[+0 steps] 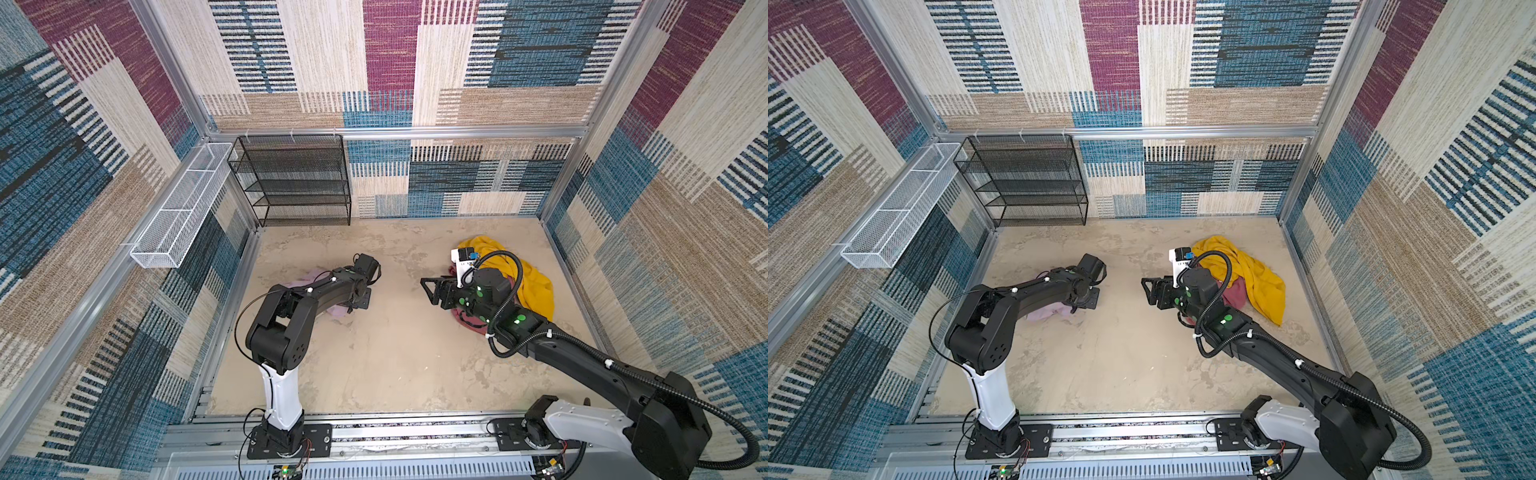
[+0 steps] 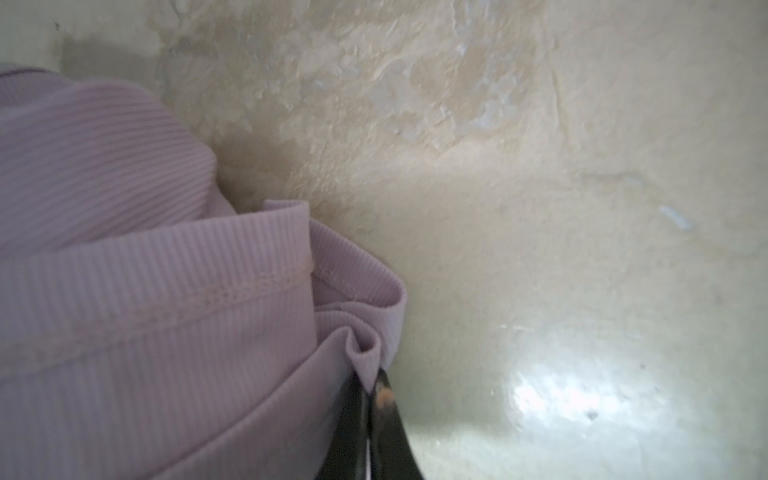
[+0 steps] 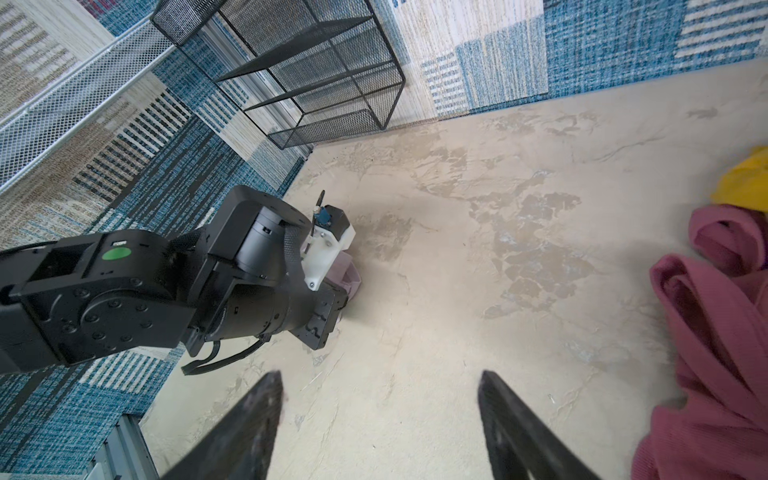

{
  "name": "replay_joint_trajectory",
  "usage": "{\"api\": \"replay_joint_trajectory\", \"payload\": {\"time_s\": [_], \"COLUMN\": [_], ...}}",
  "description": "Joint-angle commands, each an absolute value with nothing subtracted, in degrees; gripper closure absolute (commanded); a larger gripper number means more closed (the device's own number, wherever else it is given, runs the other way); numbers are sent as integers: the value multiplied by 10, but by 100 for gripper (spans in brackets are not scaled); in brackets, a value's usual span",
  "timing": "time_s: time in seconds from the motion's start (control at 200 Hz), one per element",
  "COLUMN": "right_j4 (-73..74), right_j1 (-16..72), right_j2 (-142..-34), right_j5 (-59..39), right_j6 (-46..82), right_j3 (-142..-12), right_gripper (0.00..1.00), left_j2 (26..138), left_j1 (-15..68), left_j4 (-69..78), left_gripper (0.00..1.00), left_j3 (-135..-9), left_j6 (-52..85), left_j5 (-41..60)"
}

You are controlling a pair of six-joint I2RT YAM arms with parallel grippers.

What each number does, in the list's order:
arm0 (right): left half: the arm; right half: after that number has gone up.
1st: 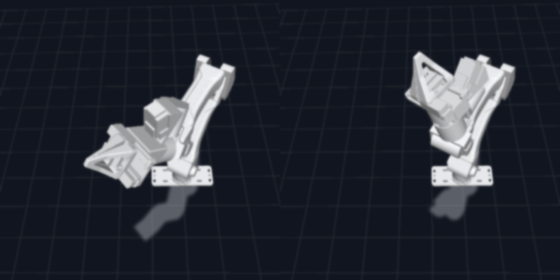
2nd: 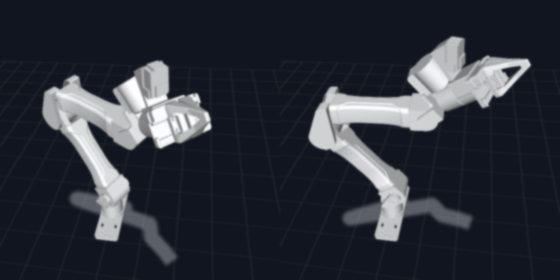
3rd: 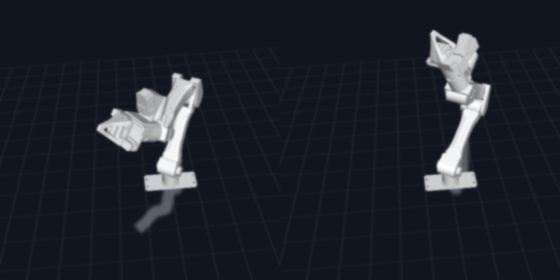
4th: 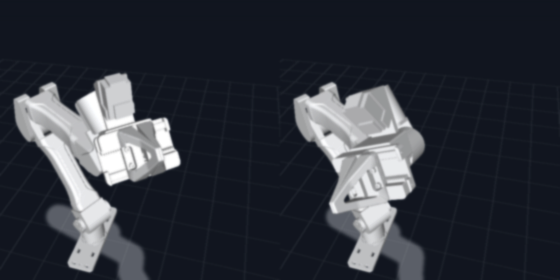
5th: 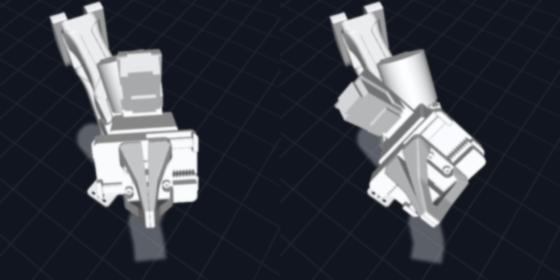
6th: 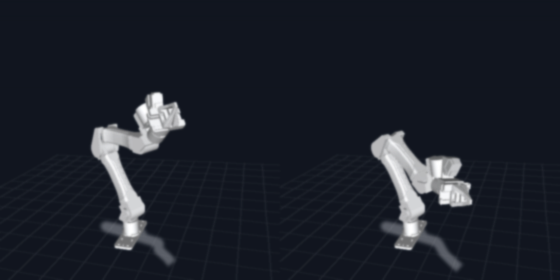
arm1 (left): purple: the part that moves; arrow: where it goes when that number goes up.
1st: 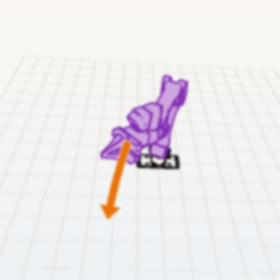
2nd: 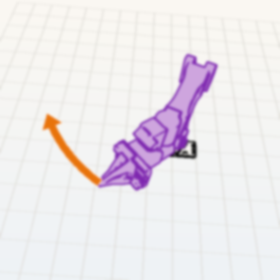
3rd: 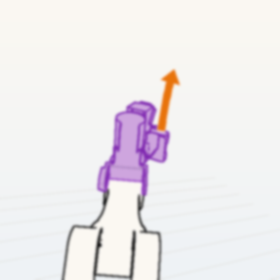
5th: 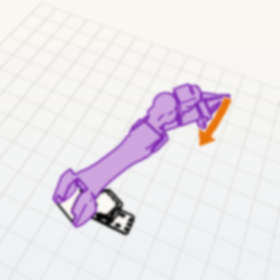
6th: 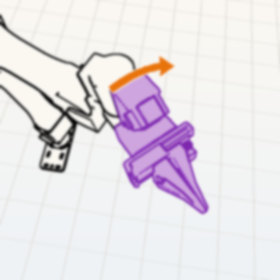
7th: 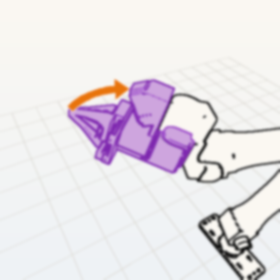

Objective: Pick out a specific cloth from the pile

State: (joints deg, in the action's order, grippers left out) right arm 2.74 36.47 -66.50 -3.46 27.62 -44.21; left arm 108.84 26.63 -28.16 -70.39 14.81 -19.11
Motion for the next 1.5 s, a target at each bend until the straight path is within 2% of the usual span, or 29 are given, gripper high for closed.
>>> {"api": "replay_joint_trajectory", "payload": {"time_s": [0.0, 0.476, 0.841, 1.152, 1.497], "right_j4": [36, 40, 46, 42, 37], "right_j1": [365, 365, 365, 365, 365], "right_j2": [-659, -662, -677, -686, -689], "right_j5": [-38, -58, -72, -75, -72], "right_j6": [281, 299, 302, 303, 304], "right_j3": [-446, -449, -460, -471, -475], "right_gripper": [23, 23, 24, 24, 24], "left_j2": [1063, 891, 816, 836, 910], "left_j1": [266, 254, 144, 44, 13], "left_j4": [-288, -303, -290, -239, -196], "left_gripper": [100, 100, 100, 100, 100], "left_j3": [-703, -696, -665, -612, -583], "left_j6": [153, 143, 163, 206, 210], "left_j5": [-184, -212, -178, -104, -81]}}
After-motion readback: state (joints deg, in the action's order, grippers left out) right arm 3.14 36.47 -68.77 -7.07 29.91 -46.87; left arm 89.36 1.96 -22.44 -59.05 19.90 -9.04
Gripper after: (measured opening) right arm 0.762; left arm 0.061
